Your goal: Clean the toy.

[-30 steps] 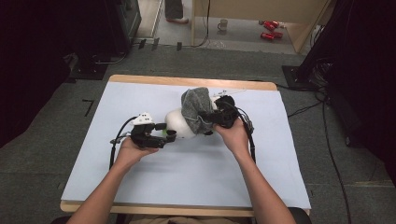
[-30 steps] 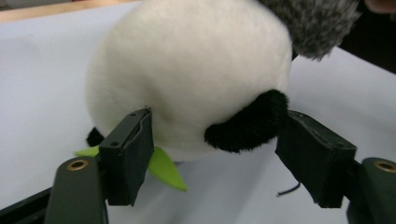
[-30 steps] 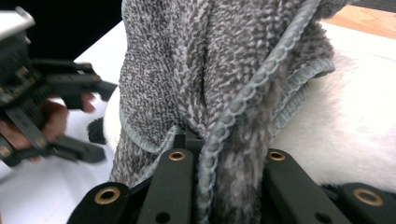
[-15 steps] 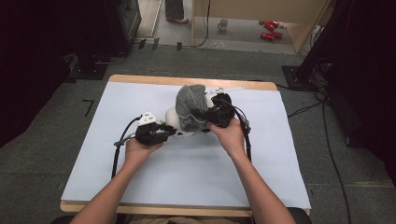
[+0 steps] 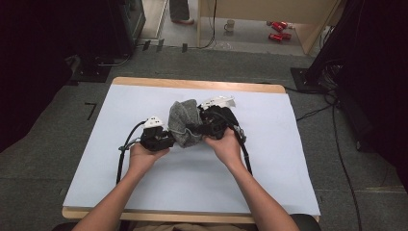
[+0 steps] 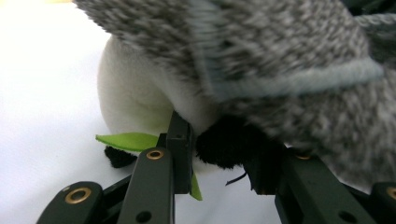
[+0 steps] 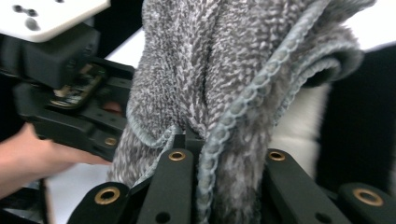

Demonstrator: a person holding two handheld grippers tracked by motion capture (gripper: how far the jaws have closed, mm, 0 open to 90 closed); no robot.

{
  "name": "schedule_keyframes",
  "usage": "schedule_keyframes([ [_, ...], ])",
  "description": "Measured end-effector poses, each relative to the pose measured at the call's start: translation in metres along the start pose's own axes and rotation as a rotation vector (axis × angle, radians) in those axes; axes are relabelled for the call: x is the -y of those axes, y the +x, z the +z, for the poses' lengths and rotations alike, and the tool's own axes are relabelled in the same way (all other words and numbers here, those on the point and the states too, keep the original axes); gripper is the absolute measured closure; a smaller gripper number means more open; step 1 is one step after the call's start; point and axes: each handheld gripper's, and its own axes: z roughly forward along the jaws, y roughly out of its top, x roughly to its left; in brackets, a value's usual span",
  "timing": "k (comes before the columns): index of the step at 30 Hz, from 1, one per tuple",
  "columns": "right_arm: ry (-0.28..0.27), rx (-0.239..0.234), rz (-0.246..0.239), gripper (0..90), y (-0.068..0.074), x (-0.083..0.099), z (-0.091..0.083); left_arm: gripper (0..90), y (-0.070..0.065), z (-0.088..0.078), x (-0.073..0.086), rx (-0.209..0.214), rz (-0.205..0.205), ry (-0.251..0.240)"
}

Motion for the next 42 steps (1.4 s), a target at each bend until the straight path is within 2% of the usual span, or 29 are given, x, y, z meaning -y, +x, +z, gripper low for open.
schedule_keyframes([
  [2,0.009,0.041,-0.012,81.3,0.002,-0.002,-0.005,67.8,0.001,-0.001,-0.001,-0.011,0.009,0.008],
  [4,0.011,0.105,-0.036,81.0,0.001,-0.004,-0.012,68.1,0.004,-0.003,-0.001,-0.021,0.008,0.013],
  [7,0.008,0.176,-0.025,81.1,-0.012,-0.004,-0.024,68.2,0.007,-0.005,-0.001,-0.02,0.002,0.012],
  [9,-0.01,0.149,0.02,81.2,-0.025,-0.003,-0.034,68.2,0.006,-0.004,-0.002,-0.021,0.006,0.014],
  [12,-0.022,0.152,0.037,81.2,-0.033,-0.003,-0.045,68.2,0.008,-0.005,-0.003,-0.018,0.002,0.016],
  [18,-0.067,0.181,0.109,81.2,-0.058,0.003,-0.07,68.2,0.014,-0.006,-0.005,-0.008,-0.012,0.025],
  [24,-0.077,0.197,0.163,81.2,-0.079,0.013,-0.078,68.1,0.016,-0.007,-0.005,0.003,-0.017,0.026],
  [30,-0.082,0.221,0.198,81.2,-0.091,0.019,-0.084,68.0,0.017,-0.006,-0.006,0.011,-0.019,0.028],
  [34,-0.079,0.263,0.226,81.3,-0.1,0.024,-0.09,68.0,0.019,-0.007,-0.005,0.012,-0.012,0.034],
  [37,-0.087,0.295,0.255,81.4,-0.106,0.028,-0.099,68.1,0.021,-0.008,-0.005,0.013,-0.028,0.033],
  [39,-0.11,0.294,0.255,81.4,-0.107,0.027,-0.104,68.1,0.022,-0.009,-0.004,0.017,-0.038,0.03],
  [42,-0.15,0.263,0.241,81.5,-0.1,0.022,-0.112,68.0,0.021,-0.009,-0.004,0.016,-0.039,0.028],
])
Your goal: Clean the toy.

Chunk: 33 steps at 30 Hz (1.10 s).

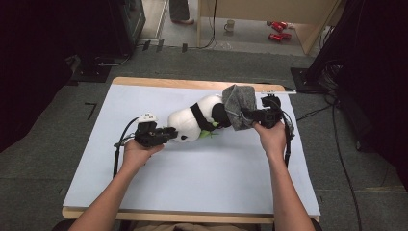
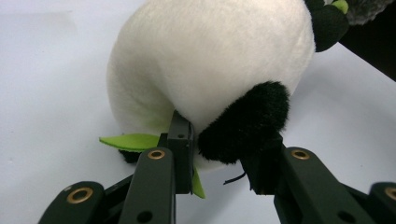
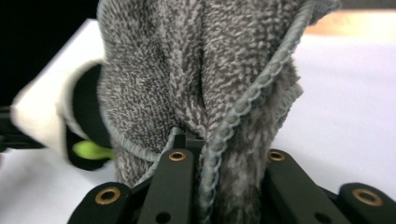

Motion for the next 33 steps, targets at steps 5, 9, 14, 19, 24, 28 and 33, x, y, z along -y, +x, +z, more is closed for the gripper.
schedule_keyframes([
  [5,-0.047,-0.106,-0.044,81.5,0.029,-0.011,-0.01,67.9,-0.003,0.0,0.0,-0.008,0.004,-0.001],
  [9,-0.051,-0.182,-0.095,81.5,0.056,-0.014,-0.008,68.2,-0.007,0.001,0.0,-0.017,0.012,-0.003],
  [14,-0.014,-0.266,-0.165,81.5,0.092,-0.01,0.009,68.5,-0.012,0.0,0.0,-0.021,0.015,-0.001],
  [19,0.03,-0.339,-0.236,81.4,0.128,-0.002,0.03,68.6,-0.016,-0.001,0.001,-0.023,0.018,-0.003],
  [24,0.078,-0.373,-0.26,81.3,0.145,0.006,0.05,68.9,-0.021,-0.004,0.002,-0.027,0.032,-0.001],
  [28,0.14,-0.312,-0.257,81.1,0.139,0.014,0.069,69.5,-0.024,-0.009,0.002,-0.028,0.036,0.007],
  [33,0.164,-0.255,-0.268,80.7,0.124,0.012,0.075,69.7,-0.02,-0.007,0.005,-0.029,0.028,0.023],
])
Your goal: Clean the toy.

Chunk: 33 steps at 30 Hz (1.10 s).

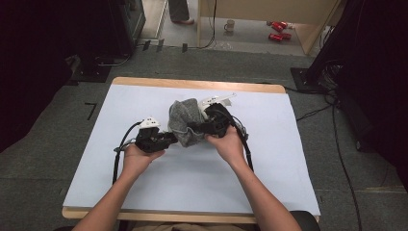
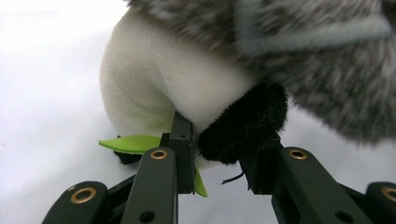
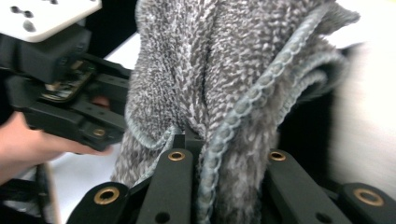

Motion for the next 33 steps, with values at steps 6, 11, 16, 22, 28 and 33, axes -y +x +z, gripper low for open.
schedule_keyframes([
  [6,-0.001,0.048,0.04,81.0,-0.021,0.002,-0.014,69.7,0.005,-0.001,0.0,0.005,0.001,-0.001],
  [11,-0.008,0.059,0.047,81.4,-0.029,0.003,-0.025,69.7,0.011,-0.003,0.0,0.01,-0.011,0.002],
  [16,-0.043,0.076,0.091,81.4,-0.046,0.006,-0.047,69.7,0.025,-0.008,-0.002,0.026,-0.04,0.004],
  [22,-0.066,0.087,0.176,81.4,-0.072,0.022,-0.059,69.6,0.029,-0.007,-0.005,0.04,-0.001,0.015],
  [28,-0.071,0.101,0.225,81.2,-0.086,0.033,-0.065,69.9,0.03,-0.007,-0.01,0.037,0.047,0.047],
  [33,-0.059,0.195,0.261,81.3,-0.099,0.042,-0.081,70.3,0.038,-0.011,-0.011,0.034,0.035,0.049],
])
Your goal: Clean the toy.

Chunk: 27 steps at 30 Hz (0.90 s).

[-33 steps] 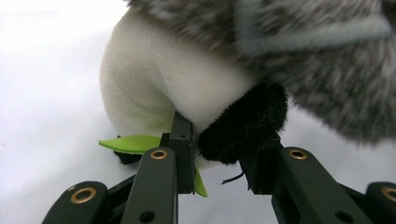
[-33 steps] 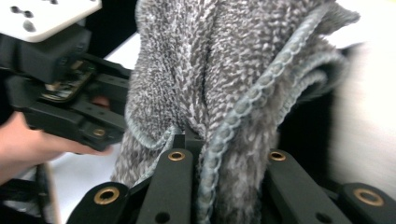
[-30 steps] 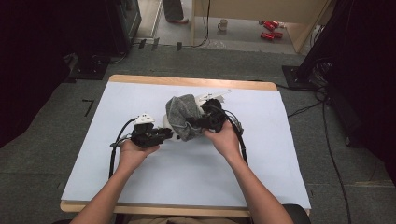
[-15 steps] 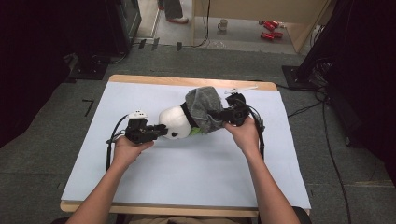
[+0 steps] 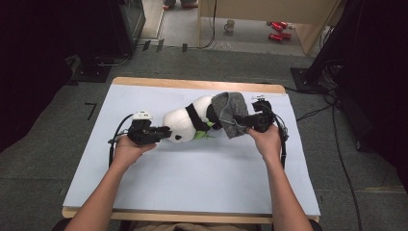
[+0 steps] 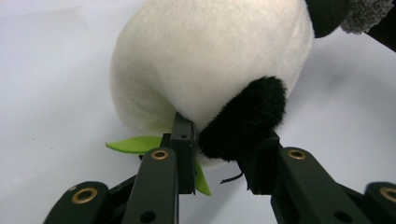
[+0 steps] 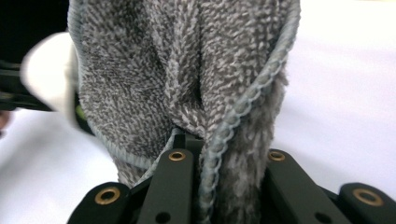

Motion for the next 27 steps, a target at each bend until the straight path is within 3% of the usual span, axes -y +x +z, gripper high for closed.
schedule_keyframes([
  [2,-0.013,0.002,0.024,81.3,-0.007,0.001,-0.005,70.5,0.004,-0.003,0.001,0.003,-0.001,0.001],
  [6,-0.088,-0.081,0.072,81.3,-0.012,-0.004,-0.022,70.7,0.008,-0.007,0.002,0.007,0.011,0.005],
  [9,-0.133,-0.111,0.047,81.3,-0.004,-0.011,-0.036,70.7,0.008,-0.008,0.004,0.017,0.018,0.01],
  [14,-0.206,-0.231,-0.002,81.3,0.014,-0.025,-0.048,70.7,0.006,-0.009,0.006,0.03,0.021,0.009],
  [19,-0.216,-0.319,-0.022,81.3,0.022,-0.033,-0.033,70.7,0.006,-0.01,0.01,0.031,0.022,0.013],
  [27,-0.121,-0.352,-0.017,81.2,0.022,-0.046,0.014,70.6,0.007,-0.01,0.013,0.032,0.001,0.007],
])
